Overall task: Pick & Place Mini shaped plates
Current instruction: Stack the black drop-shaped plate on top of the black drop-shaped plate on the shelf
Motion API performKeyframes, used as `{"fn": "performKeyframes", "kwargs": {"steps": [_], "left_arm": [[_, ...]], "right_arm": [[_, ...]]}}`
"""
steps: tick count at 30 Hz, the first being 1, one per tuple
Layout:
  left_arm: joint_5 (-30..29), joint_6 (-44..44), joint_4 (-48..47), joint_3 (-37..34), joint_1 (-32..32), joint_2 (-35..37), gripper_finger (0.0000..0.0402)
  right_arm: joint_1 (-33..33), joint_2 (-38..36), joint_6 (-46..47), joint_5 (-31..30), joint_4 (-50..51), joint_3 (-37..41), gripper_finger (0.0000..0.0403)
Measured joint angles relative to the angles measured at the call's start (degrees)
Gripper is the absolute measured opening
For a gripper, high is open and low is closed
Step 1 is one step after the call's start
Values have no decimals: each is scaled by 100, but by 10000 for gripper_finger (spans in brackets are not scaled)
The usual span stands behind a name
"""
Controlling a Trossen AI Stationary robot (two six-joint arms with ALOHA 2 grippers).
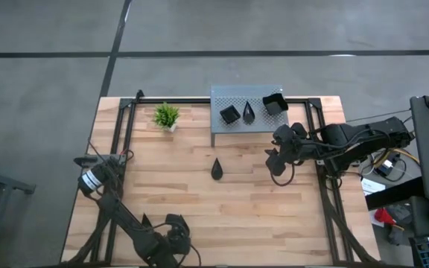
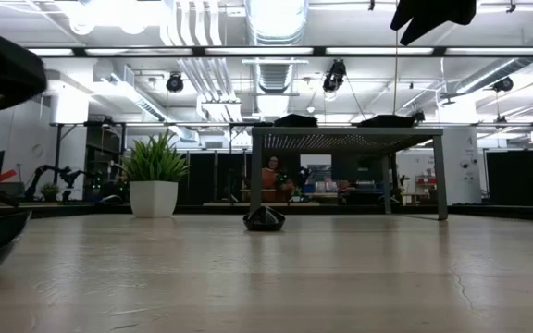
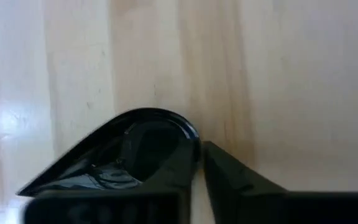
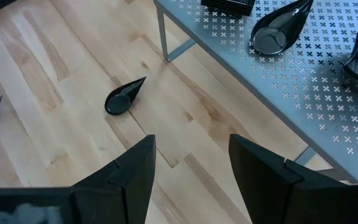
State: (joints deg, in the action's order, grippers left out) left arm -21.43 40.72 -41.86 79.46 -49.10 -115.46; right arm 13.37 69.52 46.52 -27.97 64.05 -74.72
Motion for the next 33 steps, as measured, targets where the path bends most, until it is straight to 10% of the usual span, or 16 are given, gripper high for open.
{"fn": "performKeyframes", "kwargs": {"steps": [18, 33], "left_arm": [[10, -130, -300, 11, 177, 460, 0], [-720, -2248, -859, 46, 474, 1495, 0]], "right_arm": [[20, 0, 294, 221, -4, -2, 201], [529, 0, 662, 459, -4, -2, 201]]}}
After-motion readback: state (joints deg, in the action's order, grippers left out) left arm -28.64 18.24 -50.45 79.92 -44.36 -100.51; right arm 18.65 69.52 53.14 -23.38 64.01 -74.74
